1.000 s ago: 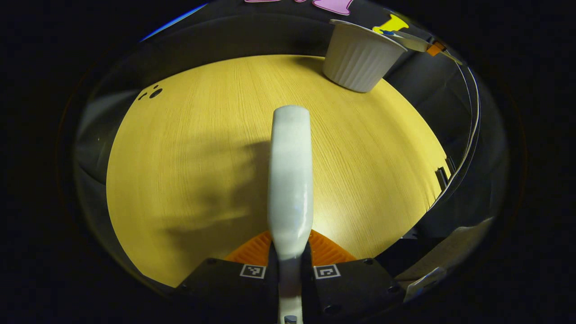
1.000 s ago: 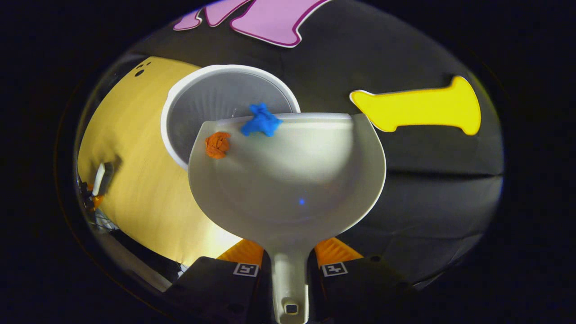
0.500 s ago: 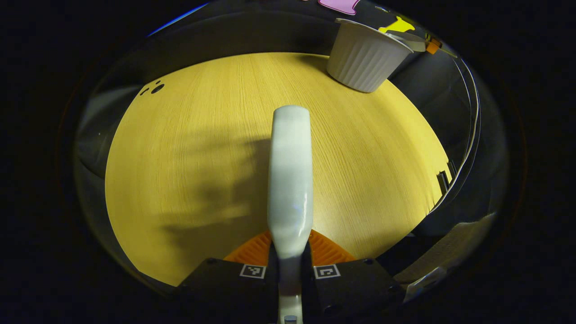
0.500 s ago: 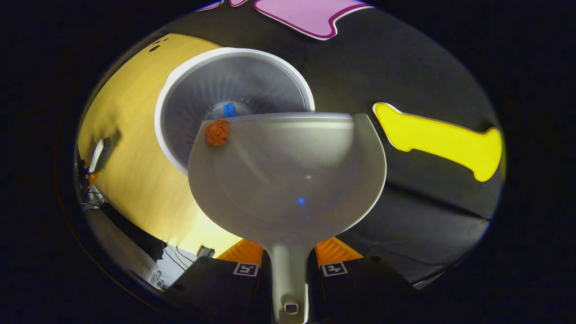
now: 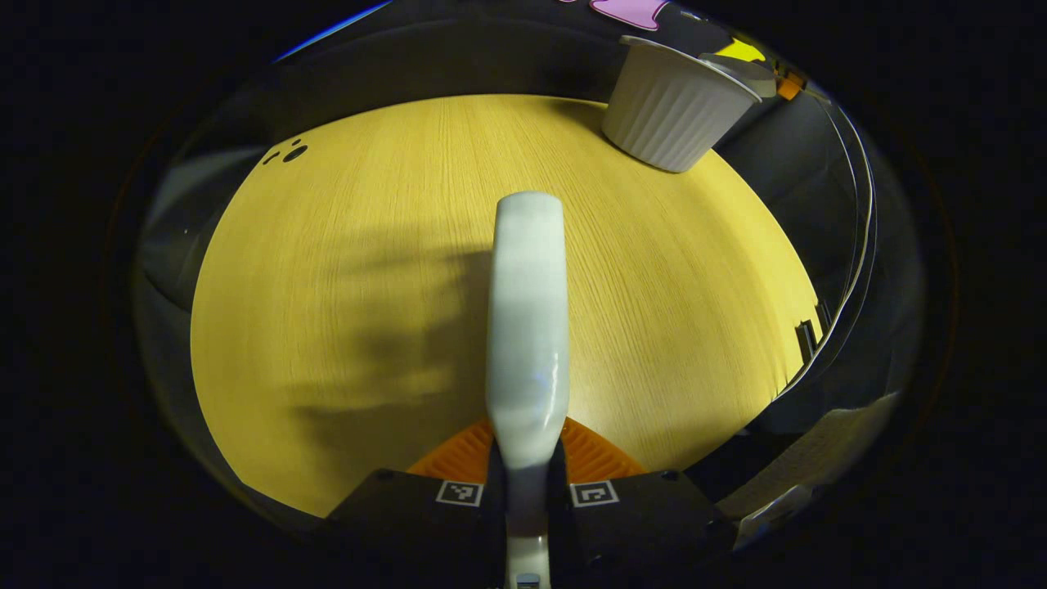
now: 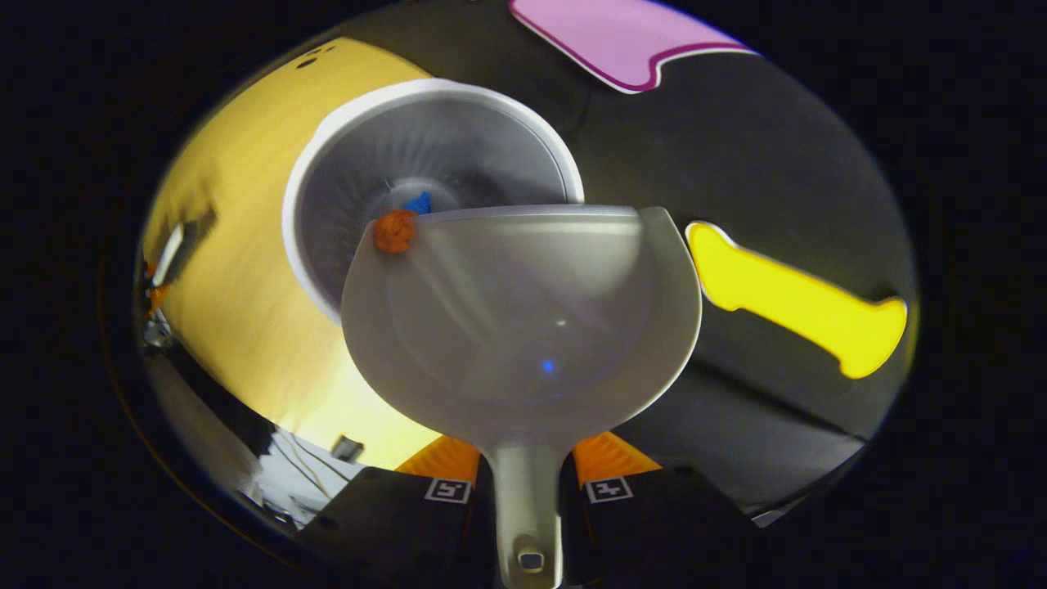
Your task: Pick up the small broom and dustpan from the desktop, sweep the trash into the dustpan with the broom, and then empty the trash into the garbage bin.
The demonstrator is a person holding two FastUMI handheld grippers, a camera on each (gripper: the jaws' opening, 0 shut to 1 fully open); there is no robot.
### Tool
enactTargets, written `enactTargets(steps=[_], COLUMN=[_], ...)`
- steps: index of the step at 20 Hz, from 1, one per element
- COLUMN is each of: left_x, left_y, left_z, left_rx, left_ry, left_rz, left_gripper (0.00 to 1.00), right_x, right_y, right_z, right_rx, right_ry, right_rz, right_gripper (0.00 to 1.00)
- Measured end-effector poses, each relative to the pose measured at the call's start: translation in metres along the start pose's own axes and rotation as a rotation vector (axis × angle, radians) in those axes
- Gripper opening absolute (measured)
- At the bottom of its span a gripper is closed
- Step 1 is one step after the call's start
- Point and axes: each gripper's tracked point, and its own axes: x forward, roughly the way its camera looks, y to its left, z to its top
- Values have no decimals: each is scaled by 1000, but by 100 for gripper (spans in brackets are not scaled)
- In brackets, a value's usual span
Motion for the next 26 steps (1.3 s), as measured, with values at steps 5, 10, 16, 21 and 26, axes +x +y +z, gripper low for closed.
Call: enactTargets(steps=[5,10,16,21,26], left_x=[1,0,-1,-4,-6], left_y=[1,2,8,19,23], left_z=[0,3,11,16,18], left_rx=[7,27,42,63,74], left_ry=[1,1,-4,-2,2], left_rz=[8,24,53,79,100], left_gripper=[24,24,24,24,24], right_x=[-1,-9,-43,-74,-88], right_y=[2,0,15,52,112], right_z=[6,-1,-26,-56,-82], right_rx=[44,133,216,269,251], right_ry=[-39,-135,-291,-408,-475], right_rz=[35,60,121,207,256], right_gripper=[36,36,36,36,32])
